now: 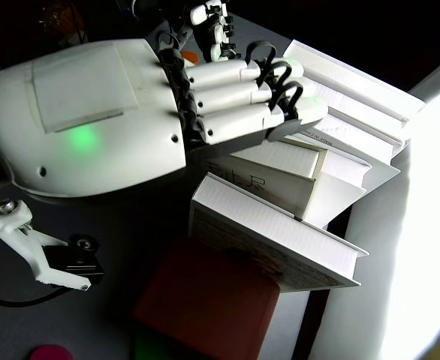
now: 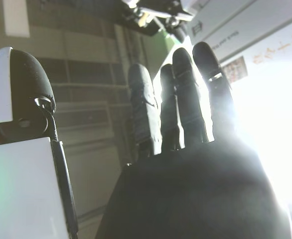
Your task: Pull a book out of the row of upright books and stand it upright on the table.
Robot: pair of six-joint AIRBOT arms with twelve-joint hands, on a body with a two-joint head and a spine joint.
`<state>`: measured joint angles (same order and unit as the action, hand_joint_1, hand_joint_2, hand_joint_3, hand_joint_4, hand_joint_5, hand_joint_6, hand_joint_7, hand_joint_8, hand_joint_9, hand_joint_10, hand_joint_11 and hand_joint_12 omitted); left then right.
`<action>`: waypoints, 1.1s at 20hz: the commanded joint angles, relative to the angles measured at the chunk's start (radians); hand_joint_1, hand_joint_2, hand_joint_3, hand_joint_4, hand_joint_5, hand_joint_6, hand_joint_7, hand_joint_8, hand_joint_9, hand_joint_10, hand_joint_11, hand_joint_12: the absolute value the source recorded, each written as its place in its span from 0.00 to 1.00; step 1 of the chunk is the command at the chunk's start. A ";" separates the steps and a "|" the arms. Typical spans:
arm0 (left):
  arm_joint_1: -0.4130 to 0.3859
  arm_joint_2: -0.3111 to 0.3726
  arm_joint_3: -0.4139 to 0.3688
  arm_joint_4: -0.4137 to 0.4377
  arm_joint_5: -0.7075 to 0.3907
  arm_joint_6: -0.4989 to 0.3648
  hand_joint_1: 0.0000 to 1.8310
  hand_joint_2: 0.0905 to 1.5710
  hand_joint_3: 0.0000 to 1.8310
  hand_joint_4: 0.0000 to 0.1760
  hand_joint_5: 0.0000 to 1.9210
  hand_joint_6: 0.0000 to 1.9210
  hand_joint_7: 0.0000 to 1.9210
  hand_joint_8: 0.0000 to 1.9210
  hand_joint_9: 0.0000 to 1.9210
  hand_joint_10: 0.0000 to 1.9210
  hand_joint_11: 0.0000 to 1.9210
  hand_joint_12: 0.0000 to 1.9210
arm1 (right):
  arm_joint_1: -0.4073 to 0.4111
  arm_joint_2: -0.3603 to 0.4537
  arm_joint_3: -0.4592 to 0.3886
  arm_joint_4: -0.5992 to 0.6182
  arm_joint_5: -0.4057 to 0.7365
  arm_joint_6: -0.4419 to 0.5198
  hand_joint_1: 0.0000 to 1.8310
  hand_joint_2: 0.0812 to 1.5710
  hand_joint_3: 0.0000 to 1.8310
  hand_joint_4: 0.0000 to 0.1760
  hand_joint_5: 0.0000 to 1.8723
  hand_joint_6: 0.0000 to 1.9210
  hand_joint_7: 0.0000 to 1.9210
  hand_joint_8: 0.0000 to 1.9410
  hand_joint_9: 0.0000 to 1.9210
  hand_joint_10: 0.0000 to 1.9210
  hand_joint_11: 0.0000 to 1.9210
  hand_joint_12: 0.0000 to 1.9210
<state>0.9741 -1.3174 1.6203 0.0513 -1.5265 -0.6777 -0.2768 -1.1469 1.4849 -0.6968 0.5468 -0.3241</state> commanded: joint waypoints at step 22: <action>0.056 0.008 -0.026 -0.109 -0.138 -0.009 0.54 0.59 0.01 0.14 0.28 0.00 0.13 0.00 0.19 0.00 0.00 0.44 | -0.147 0.192 -0.266 -0.035 0.234 0.066 0.00 0.72 0.00 0.90 0.10 0.00 0.00 0.00 0.00 0.00 0.00 0.00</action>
<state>1.0378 -1.3102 1.5944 -0.0277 -1.5497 -0.6777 -0.4290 -0.9524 1.2232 -0.7845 0.6983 -0.2630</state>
